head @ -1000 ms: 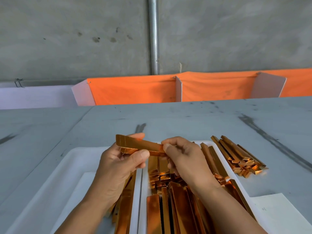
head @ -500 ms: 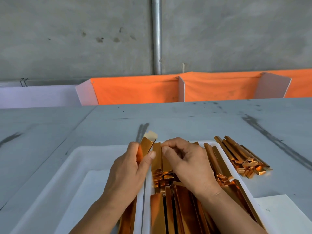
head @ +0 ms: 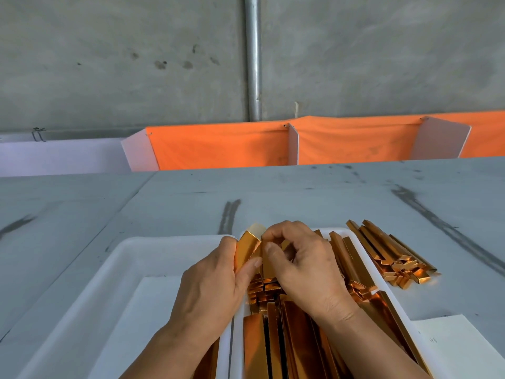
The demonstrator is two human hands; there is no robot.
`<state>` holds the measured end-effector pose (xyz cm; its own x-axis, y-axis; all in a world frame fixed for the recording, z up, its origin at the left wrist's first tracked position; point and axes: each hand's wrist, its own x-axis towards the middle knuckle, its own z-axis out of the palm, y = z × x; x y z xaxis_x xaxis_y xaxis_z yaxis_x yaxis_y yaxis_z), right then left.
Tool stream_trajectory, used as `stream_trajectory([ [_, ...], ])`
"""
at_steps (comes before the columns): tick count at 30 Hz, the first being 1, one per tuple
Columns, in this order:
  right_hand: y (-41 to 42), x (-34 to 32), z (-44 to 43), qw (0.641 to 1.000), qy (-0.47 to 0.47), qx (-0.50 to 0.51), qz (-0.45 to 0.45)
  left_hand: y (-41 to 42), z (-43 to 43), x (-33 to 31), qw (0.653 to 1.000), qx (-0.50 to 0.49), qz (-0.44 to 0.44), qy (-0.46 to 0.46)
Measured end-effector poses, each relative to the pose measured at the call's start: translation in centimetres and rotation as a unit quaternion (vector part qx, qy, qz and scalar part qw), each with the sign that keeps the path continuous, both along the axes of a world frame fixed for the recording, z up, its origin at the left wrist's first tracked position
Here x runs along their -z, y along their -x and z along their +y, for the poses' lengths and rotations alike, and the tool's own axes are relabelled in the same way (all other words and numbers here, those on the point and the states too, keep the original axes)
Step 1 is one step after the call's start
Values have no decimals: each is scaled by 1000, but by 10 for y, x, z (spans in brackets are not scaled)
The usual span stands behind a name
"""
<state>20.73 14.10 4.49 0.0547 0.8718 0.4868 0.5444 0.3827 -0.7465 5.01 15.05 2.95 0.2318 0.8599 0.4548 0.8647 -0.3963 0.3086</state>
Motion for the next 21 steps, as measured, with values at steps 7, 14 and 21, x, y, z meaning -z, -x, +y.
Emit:
stream_trajectory([
  [7, -2, -4, 0, 995, 66, -44, -55, -4, 1, 5, 996, -2, 85, -14],
  [14, -4, -1, 2, 994, 93, -54, -32, -5, 0, 7, 997, 14, 79, 3],
  [21, -4, -1, 2, 989, 81, -67, 100, -3, -2, 3, 997, 16, 73, -2],
])
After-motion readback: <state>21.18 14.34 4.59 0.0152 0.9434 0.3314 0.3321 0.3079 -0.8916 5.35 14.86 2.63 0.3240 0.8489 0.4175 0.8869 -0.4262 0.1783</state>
